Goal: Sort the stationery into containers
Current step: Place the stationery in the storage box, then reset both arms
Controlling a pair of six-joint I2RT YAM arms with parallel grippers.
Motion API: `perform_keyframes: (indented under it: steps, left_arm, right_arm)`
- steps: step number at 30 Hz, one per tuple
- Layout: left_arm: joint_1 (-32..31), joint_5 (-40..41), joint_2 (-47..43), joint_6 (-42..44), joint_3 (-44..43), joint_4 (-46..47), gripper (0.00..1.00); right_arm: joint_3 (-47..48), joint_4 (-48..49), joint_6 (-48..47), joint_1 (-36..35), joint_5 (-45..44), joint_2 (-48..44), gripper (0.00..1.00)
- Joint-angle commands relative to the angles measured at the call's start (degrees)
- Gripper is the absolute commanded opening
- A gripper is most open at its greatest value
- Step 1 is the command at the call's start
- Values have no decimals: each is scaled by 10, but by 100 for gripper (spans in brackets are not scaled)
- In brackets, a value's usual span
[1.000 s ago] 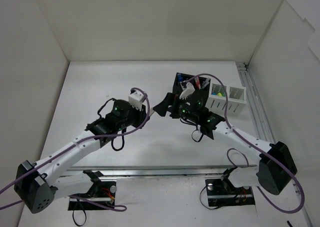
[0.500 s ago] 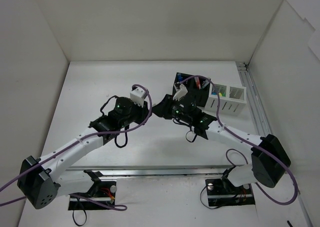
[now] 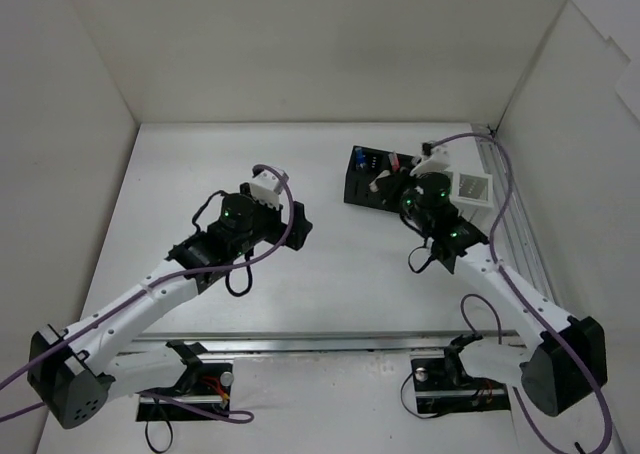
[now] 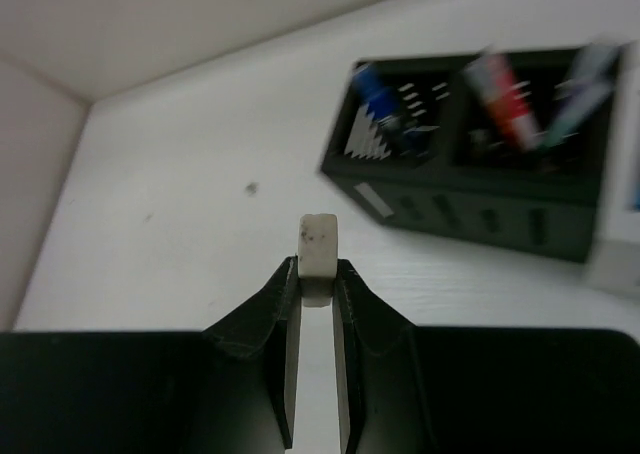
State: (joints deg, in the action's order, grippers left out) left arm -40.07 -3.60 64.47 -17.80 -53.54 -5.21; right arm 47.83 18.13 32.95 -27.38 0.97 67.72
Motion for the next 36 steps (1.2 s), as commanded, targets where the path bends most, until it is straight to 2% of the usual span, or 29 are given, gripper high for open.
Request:
perform_keyframes:
  steps: [1,2,5,10,13,19,22,23,24,26,29,32,35,36]
  left_arm:
    - [20,77,-53,-23,-3,-38,99]
    - [32,82,-58,-35,3,-53,99]
    - [89,102,-69,-78,18,-103,99]
    - [167,82,-71,-108,40,-140,99]
    - [202,46,-77,-109,51,-135,100]
    - [235,14,-87,-98,63,-131,99]
    - [241,14,-87,-95,63,-137,100]
    - [241,14,-87,-96,62,-139,100]
    - [247,14,-87,-95,63,-140,99]
    - [247,14,-90,-94,63,-143,100]
    - [252,17,-96,-93,57,-154,99]
    - [252,24,-109,-92,52,-158,99]
    - [252,25,-123,-91,49,-158,100]
    - [252,25,-126,-91,50,-159,99]
  right_arm:
    - [59,-76,-123,66,-190,-66,0]
    - [65,-80,-166,83,-209,-71,0]
    - [94,-106,-201,171,-239,-61,0]
    - [143,-111,-228,290,-152,16,0]
    - [195,-128,-237,321,-135,77,0]
    - [209,-151,-223,359,-97,146,0]
    - [203,-165,-214,365,-91,165,6]
    - [199,-166,-211,364,-96,169,9]
    - [197,-166,-210,365,-94,171,25]
    - [192,-168,-207,366,-91,173,45]
    - [205,-197,-206,367,-78,160,64]
    - [212,-210,-206,367,-55,119,66]
    - [209,-221,-206,367,-26,66,75]
    - [209,-227,-206,367,-22,54,98]
